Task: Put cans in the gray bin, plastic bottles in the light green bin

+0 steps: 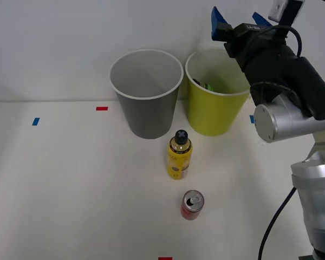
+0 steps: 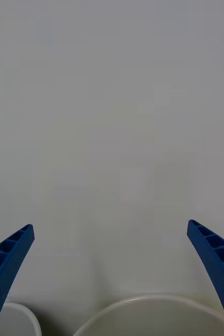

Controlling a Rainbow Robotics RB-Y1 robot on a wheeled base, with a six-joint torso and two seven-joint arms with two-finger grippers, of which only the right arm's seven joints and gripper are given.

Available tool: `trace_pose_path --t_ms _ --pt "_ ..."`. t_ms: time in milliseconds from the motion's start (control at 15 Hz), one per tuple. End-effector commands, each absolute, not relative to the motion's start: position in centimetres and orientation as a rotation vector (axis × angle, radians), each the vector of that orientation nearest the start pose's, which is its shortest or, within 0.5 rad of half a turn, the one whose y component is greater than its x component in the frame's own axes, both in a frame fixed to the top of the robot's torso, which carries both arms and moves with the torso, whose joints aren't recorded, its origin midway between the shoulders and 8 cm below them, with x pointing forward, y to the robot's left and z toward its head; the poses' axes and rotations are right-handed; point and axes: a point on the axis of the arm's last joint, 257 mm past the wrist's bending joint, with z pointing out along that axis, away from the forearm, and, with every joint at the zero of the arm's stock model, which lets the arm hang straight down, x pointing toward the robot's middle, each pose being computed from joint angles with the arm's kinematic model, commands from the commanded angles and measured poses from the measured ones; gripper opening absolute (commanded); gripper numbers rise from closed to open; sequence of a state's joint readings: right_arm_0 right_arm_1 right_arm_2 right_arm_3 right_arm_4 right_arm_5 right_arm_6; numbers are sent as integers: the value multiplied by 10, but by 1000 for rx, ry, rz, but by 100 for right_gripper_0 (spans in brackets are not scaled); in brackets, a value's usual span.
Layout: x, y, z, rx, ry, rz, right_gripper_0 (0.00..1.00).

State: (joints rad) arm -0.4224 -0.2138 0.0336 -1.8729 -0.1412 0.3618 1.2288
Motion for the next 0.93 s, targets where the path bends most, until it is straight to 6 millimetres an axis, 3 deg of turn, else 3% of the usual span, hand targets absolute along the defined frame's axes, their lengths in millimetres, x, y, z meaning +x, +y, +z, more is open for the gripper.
trace_pose_path --t_ms 67,467,933 --pt "572 -178 47 12 1180 374 100" --pt "526 -209 8 33 1194 293 100" --pt "469 -254 -59 128 1294 189 100"
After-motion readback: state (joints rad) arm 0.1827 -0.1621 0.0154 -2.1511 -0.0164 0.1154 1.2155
